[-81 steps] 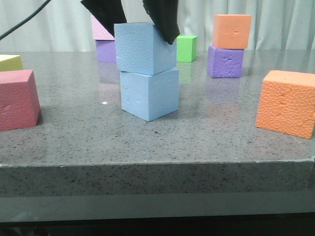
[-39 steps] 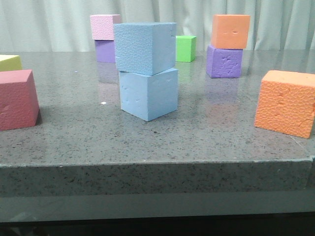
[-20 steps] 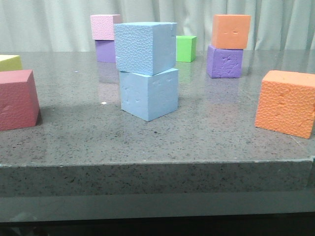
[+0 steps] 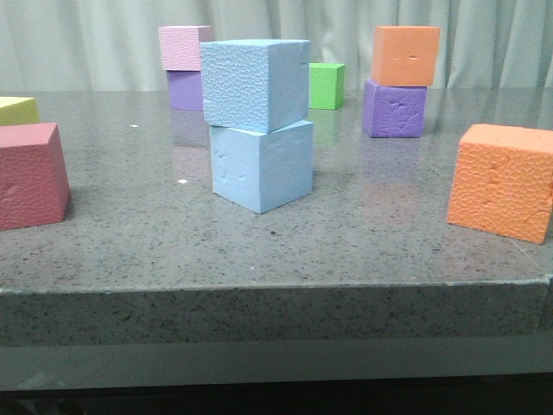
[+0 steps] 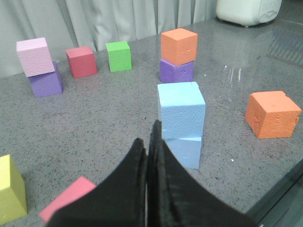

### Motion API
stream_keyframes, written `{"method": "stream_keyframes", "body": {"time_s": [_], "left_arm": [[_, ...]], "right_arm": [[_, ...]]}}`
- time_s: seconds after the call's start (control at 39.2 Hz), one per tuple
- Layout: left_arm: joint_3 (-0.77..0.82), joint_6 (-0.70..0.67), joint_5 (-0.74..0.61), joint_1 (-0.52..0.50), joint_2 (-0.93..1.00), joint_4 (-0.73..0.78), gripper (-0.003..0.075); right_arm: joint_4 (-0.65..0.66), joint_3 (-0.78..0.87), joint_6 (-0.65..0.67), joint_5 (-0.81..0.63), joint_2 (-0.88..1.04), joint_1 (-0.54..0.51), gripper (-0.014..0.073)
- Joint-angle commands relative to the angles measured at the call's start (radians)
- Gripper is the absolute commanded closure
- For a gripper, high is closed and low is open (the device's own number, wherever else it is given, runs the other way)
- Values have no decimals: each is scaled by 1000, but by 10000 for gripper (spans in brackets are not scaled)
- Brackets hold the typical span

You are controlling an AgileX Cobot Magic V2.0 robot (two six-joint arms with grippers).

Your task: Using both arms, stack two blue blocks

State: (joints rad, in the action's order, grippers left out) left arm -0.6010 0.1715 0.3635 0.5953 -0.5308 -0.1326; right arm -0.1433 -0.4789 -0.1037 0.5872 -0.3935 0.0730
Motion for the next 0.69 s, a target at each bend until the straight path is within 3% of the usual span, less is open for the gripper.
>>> {"method": "stream_keyframes", "body": {"time_s": [0.0,0.15,0.36,0.66], "left_arm": [[32,-11,-89,-2,110,-12,741],[91,-11,-64,-2,290,4,741],[95,-9,79,-2,444,89,741],[95,-9,87,-2,471,89,741]], "right_arm": [[-6,-26,-1,-72,-3,-4,664],[-6,-26,-1,-72,-3,-4,664],[-6,-26,-1,-72,-3,-4,664],[-6,-26,-1,-72,-3,-4,664]]}}
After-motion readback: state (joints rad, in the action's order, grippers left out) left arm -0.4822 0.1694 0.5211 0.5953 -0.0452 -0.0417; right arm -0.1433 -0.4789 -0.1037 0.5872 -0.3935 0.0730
